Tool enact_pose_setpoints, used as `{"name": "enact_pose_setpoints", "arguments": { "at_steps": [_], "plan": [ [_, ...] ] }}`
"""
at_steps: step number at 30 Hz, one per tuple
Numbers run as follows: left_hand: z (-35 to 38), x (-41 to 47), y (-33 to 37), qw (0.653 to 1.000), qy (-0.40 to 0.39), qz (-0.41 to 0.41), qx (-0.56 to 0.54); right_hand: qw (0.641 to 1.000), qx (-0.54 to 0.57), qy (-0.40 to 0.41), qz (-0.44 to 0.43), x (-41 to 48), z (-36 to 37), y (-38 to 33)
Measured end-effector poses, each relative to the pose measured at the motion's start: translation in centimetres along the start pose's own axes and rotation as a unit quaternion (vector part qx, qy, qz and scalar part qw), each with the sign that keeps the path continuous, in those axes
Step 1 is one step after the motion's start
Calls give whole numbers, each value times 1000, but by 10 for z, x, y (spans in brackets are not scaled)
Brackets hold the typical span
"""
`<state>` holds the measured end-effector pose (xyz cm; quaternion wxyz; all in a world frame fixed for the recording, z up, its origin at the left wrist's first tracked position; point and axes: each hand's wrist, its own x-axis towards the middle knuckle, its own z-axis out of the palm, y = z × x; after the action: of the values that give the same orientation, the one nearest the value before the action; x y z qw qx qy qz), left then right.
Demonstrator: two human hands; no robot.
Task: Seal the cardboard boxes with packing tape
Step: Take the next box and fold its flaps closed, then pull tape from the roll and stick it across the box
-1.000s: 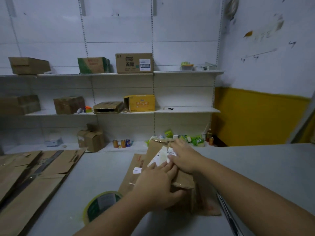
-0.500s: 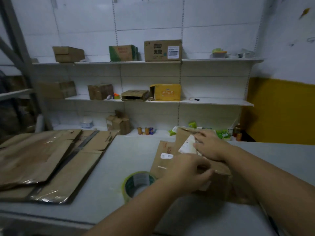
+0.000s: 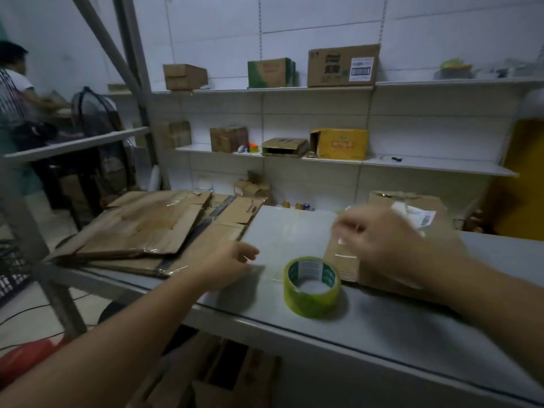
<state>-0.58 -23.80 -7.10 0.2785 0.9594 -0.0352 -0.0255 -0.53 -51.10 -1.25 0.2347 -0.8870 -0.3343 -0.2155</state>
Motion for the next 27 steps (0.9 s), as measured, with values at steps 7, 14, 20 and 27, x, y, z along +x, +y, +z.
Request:
{"name": "enact_pose_setpoints", "arguments": {
  "at_steps": [7,14,20,27],
  "plan": [
    [16,18,5,988,-104,102,59,952,-194,-236,3,-24,76,-29],
    [16,27,6,979,-131,139,-70,956,-117,-265,-50,-25,50,-26],
    [3,28,25,962,-212,170,-27,947,-110,-300,-29,-20,37,-28],
    [-2,34,28,959,-190,194,-83,950,-96,-297,27,-10,19,-46]
  ]
}}
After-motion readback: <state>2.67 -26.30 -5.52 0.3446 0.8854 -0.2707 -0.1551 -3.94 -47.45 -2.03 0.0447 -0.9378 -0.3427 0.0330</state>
